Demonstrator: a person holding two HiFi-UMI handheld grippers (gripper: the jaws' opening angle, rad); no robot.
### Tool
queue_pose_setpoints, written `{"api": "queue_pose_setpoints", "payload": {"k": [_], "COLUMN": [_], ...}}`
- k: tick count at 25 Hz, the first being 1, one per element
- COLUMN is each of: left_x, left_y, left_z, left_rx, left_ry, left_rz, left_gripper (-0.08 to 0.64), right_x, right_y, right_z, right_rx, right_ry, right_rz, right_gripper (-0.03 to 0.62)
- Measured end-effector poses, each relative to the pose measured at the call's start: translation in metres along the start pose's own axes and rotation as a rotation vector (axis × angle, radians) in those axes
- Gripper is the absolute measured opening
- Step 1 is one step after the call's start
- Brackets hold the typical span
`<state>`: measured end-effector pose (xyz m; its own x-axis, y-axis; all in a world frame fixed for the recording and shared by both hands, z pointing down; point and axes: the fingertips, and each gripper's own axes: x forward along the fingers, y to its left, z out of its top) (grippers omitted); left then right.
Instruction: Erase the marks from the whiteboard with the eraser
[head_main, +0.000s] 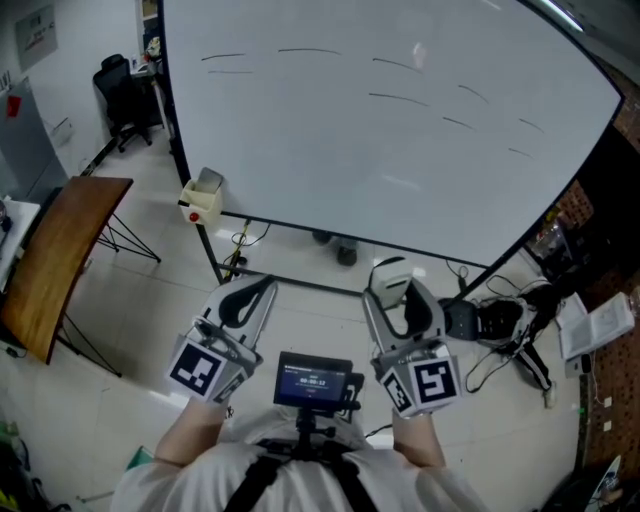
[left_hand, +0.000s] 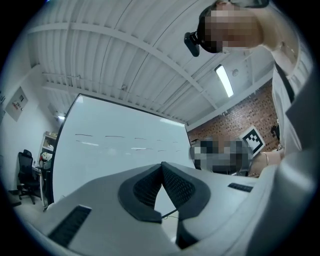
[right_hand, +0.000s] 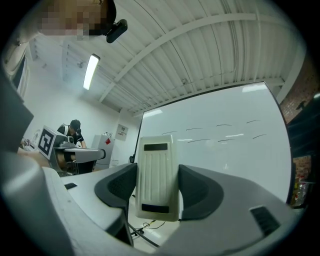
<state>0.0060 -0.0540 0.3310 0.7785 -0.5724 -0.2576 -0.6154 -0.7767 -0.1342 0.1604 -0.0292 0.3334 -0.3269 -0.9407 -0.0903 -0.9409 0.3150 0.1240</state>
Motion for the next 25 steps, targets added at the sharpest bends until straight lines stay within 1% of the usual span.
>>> {"api": "queue_pose_setpoints", "payload": {"k": [3, 5, 12, 15, 25], "left_x": [-0.001, 0.000, 0.009, 0.014, 0.015], "left_y": [0.009, 0.014, 0.027, 0.028, 0.038], "left_z": [-0.010, -0.015, -0.023, -0.023, -0.023], "left_rx": [-0.045, -0.058, -0.103, -0.100, -0.087], "left_ry": [0.047, 0.070, 0.083, 0.084, 0.073], "left_rz": [0.005, 0.001, -0.004, -0.013, -0.004], "left_gripper": [0.000, 0.000, 0.000, 0.000, 0.000], "right_x": [0.008, 0.014, 0.027, 0.030, 0.039], "right_y": [0.004, 0.005, 0.004, 0.003, 0.005], "right_z": [-0.003, -0.005, -0.005, -0.005, -0.003], "right_rx": [0.011, 0.016, 0.014, 0.015, 0.009], "right_ry": [0.007, 0.014, 0.014, 0.011, 0.002], "right_rz": [-0.005, -0.005, -0.005, -0.004, 0.000], "right_gripper": [0.262, 0.262, 0.262, 0.262, 0.262]}}
